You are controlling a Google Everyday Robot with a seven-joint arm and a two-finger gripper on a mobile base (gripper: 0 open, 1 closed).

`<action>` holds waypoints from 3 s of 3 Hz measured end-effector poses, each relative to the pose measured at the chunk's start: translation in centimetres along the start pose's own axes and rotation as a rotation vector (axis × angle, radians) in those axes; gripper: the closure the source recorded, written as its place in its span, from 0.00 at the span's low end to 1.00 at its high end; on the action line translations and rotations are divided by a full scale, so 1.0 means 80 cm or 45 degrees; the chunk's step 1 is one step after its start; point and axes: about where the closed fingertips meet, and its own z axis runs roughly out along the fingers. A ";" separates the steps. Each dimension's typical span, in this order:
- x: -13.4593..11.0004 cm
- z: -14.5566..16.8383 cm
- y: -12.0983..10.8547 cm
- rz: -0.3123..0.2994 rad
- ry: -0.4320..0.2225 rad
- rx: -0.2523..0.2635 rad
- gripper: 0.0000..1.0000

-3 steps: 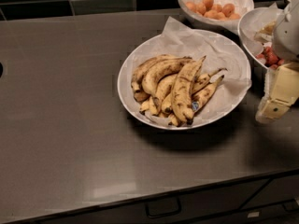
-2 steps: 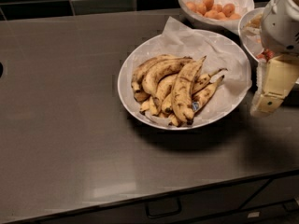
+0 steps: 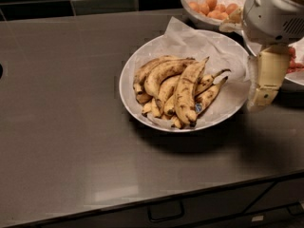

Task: Pick banana from white bowl

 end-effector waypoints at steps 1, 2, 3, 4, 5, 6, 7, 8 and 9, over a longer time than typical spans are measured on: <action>-0.008 0.009 -0.010 -0.049 -0.014 0.001 0.00; -0.025 0.026 -0.023 -0.243 -0.068 -0.049 0.00; -0.025 0.027 -0.023 -0.243 -0.067 -0.049 0.00; -0.022 0.037 -0.033 -0.280 -0.046 -0.080 0.18; -0.019 0.045 -0.043 -0.339 -0.039 -0.113 0.24; -0.020 0.055 -0.049 -0.399 -0.044 -0.137 0.24; -0.030 0.067 -0.059 -0.475 -0.051 -0.156 0.25; -0.041 0.083 -0.061 -0.540 -0.062 -0.191 0.32; -0.050 0.095 -0.060 -0.597 -0.067 -0.221 0.37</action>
Offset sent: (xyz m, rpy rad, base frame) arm 0.0036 0.0227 -0.0321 -0.0322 0.1718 0.4250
